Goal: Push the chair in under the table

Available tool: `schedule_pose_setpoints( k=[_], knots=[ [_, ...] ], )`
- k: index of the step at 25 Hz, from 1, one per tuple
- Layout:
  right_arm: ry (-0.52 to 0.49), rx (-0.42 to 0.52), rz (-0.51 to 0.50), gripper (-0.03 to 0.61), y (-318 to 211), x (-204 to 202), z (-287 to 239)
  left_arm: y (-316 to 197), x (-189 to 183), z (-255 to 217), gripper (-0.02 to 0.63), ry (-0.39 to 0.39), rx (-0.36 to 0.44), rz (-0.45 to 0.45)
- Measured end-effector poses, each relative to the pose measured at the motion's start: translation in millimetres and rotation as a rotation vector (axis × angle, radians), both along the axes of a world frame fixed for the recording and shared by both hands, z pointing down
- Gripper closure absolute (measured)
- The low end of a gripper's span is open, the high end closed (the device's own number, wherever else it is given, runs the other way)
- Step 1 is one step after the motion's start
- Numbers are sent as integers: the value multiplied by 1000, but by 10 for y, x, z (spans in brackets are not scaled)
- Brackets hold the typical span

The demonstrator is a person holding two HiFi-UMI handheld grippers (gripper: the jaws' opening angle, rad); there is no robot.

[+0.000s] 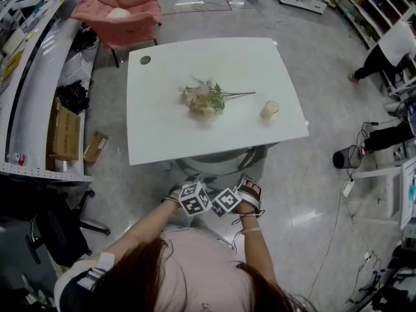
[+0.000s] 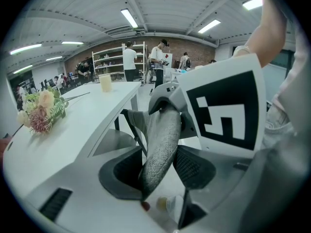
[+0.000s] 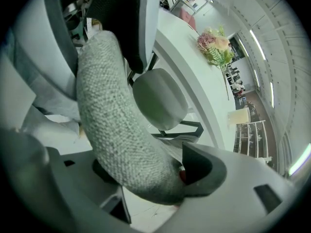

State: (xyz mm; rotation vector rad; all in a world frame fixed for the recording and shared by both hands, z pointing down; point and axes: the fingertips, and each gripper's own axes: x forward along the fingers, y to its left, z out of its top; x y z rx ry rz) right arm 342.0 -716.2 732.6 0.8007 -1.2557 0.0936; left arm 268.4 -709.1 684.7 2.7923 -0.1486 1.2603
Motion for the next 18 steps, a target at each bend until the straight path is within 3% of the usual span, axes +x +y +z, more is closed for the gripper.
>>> schedule_pose_setpoints(
  k=[18],
  knots=[
    [-12, 31, -4, 267, 11, -40, -40, 43, -22, 4, 413, -10, -14, -26]
  ],
)
